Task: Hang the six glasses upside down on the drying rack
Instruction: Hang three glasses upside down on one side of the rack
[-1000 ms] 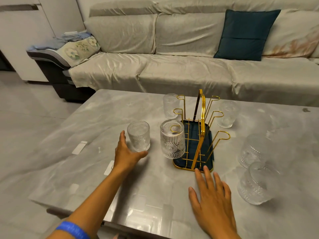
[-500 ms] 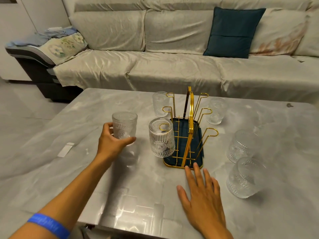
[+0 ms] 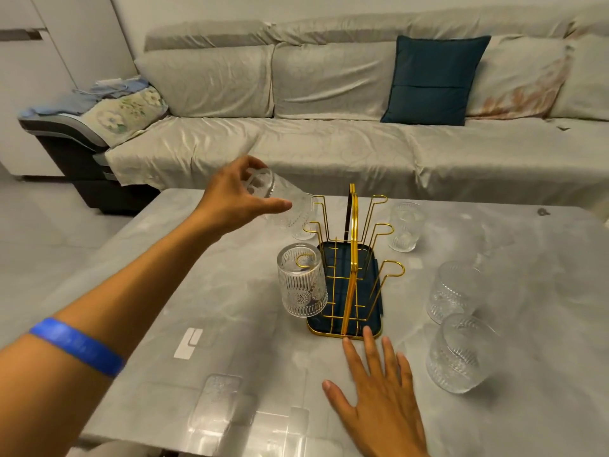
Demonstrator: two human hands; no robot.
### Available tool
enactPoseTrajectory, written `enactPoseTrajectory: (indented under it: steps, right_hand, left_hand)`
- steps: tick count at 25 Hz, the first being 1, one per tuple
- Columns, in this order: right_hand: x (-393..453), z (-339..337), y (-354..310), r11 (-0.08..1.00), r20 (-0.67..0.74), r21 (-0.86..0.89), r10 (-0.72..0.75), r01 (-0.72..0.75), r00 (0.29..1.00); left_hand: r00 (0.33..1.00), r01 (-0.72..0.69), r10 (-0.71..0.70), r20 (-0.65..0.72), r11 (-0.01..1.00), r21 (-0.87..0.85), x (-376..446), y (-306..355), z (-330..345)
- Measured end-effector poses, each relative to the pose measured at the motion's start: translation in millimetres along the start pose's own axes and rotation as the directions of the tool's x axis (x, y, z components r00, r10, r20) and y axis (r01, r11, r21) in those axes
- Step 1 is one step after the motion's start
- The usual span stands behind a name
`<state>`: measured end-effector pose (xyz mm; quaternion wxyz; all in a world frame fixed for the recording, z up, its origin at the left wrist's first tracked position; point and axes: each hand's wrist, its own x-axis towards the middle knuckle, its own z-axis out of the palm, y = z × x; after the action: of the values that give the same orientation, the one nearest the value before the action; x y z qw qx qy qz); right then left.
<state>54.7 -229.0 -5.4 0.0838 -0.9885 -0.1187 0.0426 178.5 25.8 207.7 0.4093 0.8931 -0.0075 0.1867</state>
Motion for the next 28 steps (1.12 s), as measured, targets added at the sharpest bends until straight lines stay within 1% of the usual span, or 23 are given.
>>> enactPoseTrajectory:
  steps: [2,5,7,9,13,16,18,21,22,23,24,25,26,27,28]
  right_hand:
    - [2.2,2.4,0.7,1.000,-0.017,-0.004,-0.012,0.012,1.000]
    - [1.9,-1.5,-1.9,1.000,-0.101,-0.005,-0.002,0.002,0.995]
    - [0.7,-7.4,-1.8,0.998,-0.060,0.064,0.006,-0.002,0.998]
    - [0.1,-9.8,-3.8,0.997,-0.063,0.069,-0.015,0.020,0.998]
    - [1.3,-6.9,-2.5,0.997,-0.066,0.081,0.018,-0.013,0.998]
    - [1.0,-8.2,-3.6,0.996,-0.056,0.083,0.040,-0.035,0.998]
    - [2.4,-8.8,-2.3,0.998,-0.063,0.066,0.026,-0.021,0.998]
    - [4.4,-4.5,0.3,0.998,-0.142,0.064,-0.005,0.015,0.990]
    - [6.0,-2.2,1.2,0.997,-0.160,0.066,-0.017,0.028,0.987]
    - [7.3,1.3,2.1,0.997,-0.178,0.064,-0.036,0.048,0.983]
    - [9.0,5.0,2.7,0.996,-0.202,0.058,-0.055,0.068,0.978]
    - [11.5,8.2,4.2,0.995,-0.233,0.053,-0.069,0.083,0.970]
    - [14.8,11.7,5.4,0.994,-0.258,0.049,-0.080,0.095,0.963]
    - [18.3,17.3,7.2,0.993,-0.277,0.036,-0.095,0.110,0.956]
    - [21.2,23.1,9.5,0.992,-0.290,0.016,-0.112,0.121,0.950]
  left_hand:
    - [0.997,-0.018,0.017,0.077,1.000,0.021,11.3,4.7,8.4]
    - [0.990,-0.027,0.021,0.140,0.999,0.037,20.6,5.5,19.6]
    - [0.981,-0.057,0.043,0.187,0.996,0.073,24.3,6.7,30.1]
    - [0.967,-0.081,0.043,0.253,0.987,0.142,23.0,5.9,38.1]
    - [0.936,-0.021,-0.040,0.350,0.986,0.168,17.6,-2.5,58.5]
    - [0.923,-0.003,-0.057,0.381,0.988,0.153,16.6,-6.2,67.7]
    - [0.916,0.021,-0.078,0.395,0.989,0.148,18.5,-7.1,71.8]
    - [0.877,0.057,-0.125,0.464,0.986,0.159,24.1,-7.7,71.9]
    - [0.867,0.091,-0.132,0.481,0.990,0.107,26.2,-10.6,69.6]
    - [0.876,0.152,-0.133,0.464,0.988,-0.003,28.3,-16.4,66.6]
    - [0.905,0.225,-0.151,0.398,0.963,-0.146,29.9,-25.8,63.4]
    - [0.935,0.285,-0.200,0.292,0.915,-0.285,32.5,-38.5,61.6]
    - [0.943,0.330,-0.281,0.180,0.869,-0.370,35.4,-52.5,60.9]
    - [0.928,0.369,-0.360,0.098,0.845,-0.386,38.1,-68.6,62.3]
    - [0.904,0.416,-0.423,0.057,0.842,-0.344,39.6,-84.3,66.8]
